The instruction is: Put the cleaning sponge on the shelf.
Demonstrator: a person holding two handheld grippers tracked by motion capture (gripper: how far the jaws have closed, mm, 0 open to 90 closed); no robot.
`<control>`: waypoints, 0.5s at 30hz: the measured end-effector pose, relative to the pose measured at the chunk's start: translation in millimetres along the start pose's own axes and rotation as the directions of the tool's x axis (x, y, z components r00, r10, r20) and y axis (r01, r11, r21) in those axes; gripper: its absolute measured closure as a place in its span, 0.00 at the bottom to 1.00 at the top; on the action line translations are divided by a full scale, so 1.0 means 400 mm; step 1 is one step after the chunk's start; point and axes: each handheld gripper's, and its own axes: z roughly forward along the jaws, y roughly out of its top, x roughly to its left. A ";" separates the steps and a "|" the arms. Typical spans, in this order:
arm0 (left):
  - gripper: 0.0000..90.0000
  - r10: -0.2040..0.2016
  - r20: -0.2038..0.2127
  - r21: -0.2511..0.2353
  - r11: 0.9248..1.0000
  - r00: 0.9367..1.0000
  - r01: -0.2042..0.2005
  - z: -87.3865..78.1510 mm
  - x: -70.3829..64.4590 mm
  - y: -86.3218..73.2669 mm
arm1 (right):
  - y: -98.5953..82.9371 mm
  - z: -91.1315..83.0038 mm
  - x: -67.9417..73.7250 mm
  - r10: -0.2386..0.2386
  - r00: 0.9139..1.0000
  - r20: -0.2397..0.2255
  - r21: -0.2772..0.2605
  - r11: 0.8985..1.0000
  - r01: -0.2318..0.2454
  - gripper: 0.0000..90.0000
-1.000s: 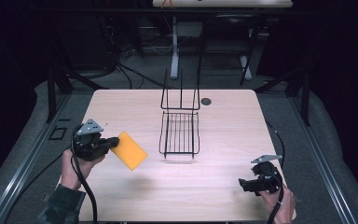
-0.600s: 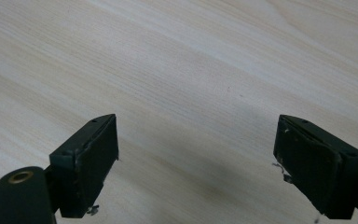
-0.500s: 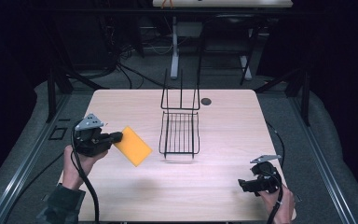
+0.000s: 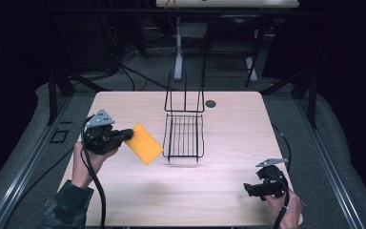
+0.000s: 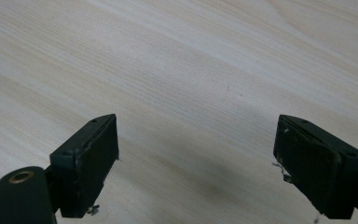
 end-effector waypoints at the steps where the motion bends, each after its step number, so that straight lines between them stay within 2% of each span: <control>1: 0.97 0.004 0.000 0.001 1.000 1.000 -0.004 0.003 -0.003 0.003 | 0.000 0.001 0.000 0.001 1.000 0.000 0.000 1.000 -0.001 0.15; 10: 0.97 0.018 -0.006 -0.020 1.000 1.000 -0.018 0.026 -0.012 0.033 | -0.001 0.003 0.001 0.005 1.000 -0.005 -0.001 1.000 -0.005 0.15; 15: 0.97 0.010 -0.011 -0.033 0.999 1.000 -0.010 0.039 -0.010 0.045 | 0.000 0.003 0.001 0.003 1.000 -0.003 -0.001 1.000 -0.003 0.15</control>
